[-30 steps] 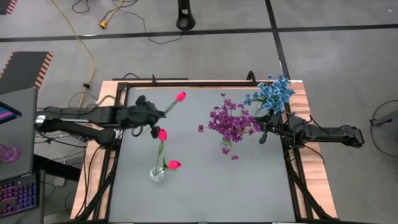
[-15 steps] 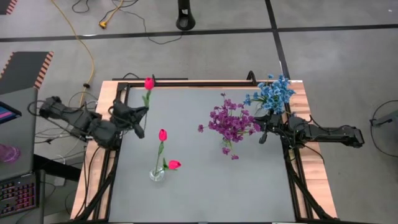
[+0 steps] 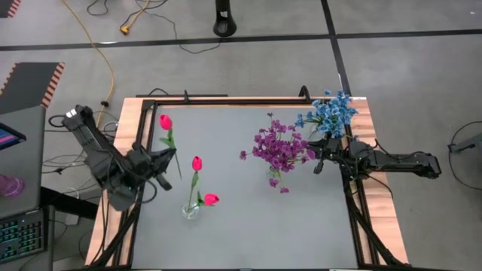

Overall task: Sort flowers into vase by color
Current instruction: Put the pink tulip into the bottom transparent vase

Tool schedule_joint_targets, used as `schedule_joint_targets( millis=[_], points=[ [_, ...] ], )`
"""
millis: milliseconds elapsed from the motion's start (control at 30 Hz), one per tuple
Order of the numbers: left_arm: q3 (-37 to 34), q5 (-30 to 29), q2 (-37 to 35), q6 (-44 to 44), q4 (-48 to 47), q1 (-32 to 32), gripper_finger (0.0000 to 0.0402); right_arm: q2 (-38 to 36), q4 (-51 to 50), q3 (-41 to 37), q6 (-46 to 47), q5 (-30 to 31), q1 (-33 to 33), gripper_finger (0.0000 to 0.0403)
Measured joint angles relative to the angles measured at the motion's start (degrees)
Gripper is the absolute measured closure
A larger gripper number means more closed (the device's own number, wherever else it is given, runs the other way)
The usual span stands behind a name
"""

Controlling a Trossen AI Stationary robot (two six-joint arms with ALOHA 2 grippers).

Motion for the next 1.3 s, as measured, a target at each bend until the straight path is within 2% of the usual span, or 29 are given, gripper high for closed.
schedule_joint_targets(
  millis=[567, 867, 1300],
  points=[
    [0.02, -0.11, 8.24, 0.03, 14.77, -11.44, 0.0401, 0.01, 0.00, 0.00, 0.00, 0.00, -0.01, 0.0369],
    [0.02, -0.06, 15.77, -0.10, 18.32, -12.83, 0.0401, -0.01, 0.00, 0.00, 0.00, 0.00, -0.01, 0.0369],
    [0.02, -0.29, 20.88, 0.38, 17.64, -12.78, 0.0401, 0.00, 0.00, 0.01, 0.01, 0.00, 0.00, 0.0369]
  ],
)
